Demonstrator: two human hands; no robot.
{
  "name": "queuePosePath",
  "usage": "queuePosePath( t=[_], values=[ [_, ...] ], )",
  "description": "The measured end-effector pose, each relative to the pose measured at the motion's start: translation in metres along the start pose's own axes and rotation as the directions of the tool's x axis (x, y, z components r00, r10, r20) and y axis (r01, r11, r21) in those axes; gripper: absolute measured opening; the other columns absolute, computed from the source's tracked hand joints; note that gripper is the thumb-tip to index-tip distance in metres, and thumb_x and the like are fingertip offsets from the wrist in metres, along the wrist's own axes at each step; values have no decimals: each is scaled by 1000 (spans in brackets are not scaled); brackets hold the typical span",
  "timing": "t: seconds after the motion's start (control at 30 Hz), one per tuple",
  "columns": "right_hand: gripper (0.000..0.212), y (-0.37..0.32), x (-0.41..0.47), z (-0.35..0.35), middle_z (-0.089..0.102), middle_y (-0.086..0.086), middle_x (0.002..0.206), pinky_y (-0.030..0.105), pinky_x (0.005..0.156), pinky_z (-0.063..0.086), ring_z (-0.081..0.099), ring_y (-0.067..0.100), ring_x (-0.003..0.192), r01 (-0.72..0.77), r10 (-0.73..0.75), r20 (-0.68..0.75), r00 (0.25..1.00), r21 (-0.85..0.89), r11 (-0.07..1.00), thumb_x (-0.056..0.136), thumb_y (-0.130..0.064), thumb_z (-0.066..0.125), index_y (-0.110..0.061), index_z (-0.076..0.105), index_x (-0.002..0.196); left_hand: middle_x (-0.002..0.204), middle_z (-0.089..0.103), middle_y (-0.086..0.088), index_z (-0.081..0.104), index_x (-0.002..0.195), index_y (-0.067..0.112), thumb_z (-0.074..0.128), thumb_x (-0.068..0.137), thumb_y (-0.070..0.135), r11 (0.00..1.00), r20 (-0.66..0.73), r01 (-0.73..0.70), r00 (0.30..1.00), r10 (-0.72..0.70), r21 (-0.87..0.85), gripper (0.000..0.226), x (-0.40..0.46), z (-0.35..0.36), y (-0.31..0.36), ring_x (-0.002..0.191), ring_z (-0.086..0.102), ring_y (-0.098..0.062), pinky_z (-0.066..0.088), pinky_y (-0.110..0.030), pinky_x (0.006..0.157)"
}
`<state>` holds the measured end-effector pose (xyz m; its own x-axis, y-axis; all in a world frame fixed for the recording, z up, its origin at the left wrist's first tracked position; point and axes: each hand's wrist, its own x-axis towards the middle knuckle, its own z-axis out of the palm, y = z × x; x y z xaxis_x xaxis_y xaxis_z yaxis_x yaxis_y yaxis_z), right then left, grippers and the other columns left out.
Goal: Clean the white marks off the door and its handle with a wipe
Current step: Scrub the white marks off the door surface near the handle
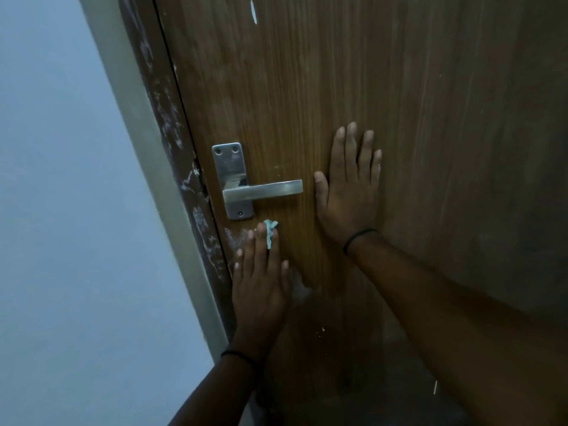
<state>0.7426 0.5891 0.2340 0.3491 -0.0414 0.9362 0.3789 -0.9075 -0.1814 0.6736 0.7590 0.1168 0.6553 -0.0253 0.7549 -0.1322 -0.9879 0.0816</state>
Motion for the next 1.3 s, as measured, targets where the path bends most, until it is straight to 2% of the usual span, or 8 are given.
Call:
queuePosePath(
  t=[0.2, 0.37, 0.5, 0.57, 0.7, 0.87, 1.13, 1.3],
  values=[
    [65, -14, 30, 5, 15, 14, 164, 51, 123, 8, 9, 31, 152, -40, 36, -118, 992, -30, 999, 102, -38, 34, -7, 15, 155, 165, 7, -3, 16, 156, 19, 31, 102, 38, 993, 136, -115, 984, 116, -16, 59, -52, 38, -8, 152, 6, -22, 14, -46, 121],
    [67, -9, 30, 12, 18, 15, 163, 52, 123, 9, 13, 32, 151, -25, 14, -178, 984, -60, 998, 100, -40, 35, -6, 17, 155, 162, 18, -5, 26, 153, 14, 34, 101, 34, 989, 150, -147, 977, 148, -20, 56, -75, 52, -11, 151, 12, -22, 11, -42, 121],
    [67, -10, 29, 10, 18, 15, 163, 52, 123, 9, 13, 32, 151, -22, 12, -174, 985, -58, 998, 100, -40, 36, -6, 17, 155, 159, 24, -5, 26, 150, 16, 33, 100, 34, 976, 158, -216, 963, 217, -21, 54, -75, 47, -6, 148, 19, -24, 26, -50, 116],
    [67, -11, 29, 10, 19, 15, 162, 52, 123, 10, 13, 32, 151, -23, 11, -181, 983, -64, 998, 100, -40, 37, -6, 18, 155, 161, 21, -5, 24, 152, 17, 33, 100, 34, 978, 152, -210, 966, 210, -19, 55, -64, 42, -2, 149, 17, -23, 22, -48, 118],
    [67, -9, 29, 10, 20, 16, 162, 54, 122, 13, 15, 32, 151, -15, 0, -187, 982, -79, 997, 99, -40, 37, -6, 19, 154, 164, 9, -3, 19, 155, 17, 26, 104, 36, 985, 141, -172, 975, 173, -23, 55, -44, 38, 5, 152, 6, -20, -2, -38, 123],
    [68, -8, 27, 12, 22, 19, 161, 53, 122, 12, 16, 35, 150, 13, -29, -197, 980, -84, 996, 99, -40, 37, -3, 21, 153, 165, 7, -3, 20, 155, 16, 31, 103, 32, 980, 154, -195, 968, 198, -32, 55, -70, 52, -3, 152, 9, -23, 6, -42, 122],
    [69, 0, 12, 16, 16, 16, 163, 51, 123, 8, 11, 31, 151, 67, -76, -136, 988, -70, 995, 100, -43, 36, -7, 14, 155, 165, 1, -2, 12, 156, 18, 28, 104, 36, 989, 37, -146, 989, 146, 3, 57, -12, 32, 13, 152, 2, -21, -4, -38, 122],
    [70, 6, -7, 19, 13, 12, 164, 53, 122, 6, 8, 30, 152, 80, -85, -77, 993, -69, 994, 99, -44, 37, -11, 12, 156, 165, 0, -1, 10, 157, 18, 32, 104, 34, 985, -11, -171, 985, 171, -8, 59, 2, 30, 21, 152, 3, -21, -4, -38, 122]
  ],
)
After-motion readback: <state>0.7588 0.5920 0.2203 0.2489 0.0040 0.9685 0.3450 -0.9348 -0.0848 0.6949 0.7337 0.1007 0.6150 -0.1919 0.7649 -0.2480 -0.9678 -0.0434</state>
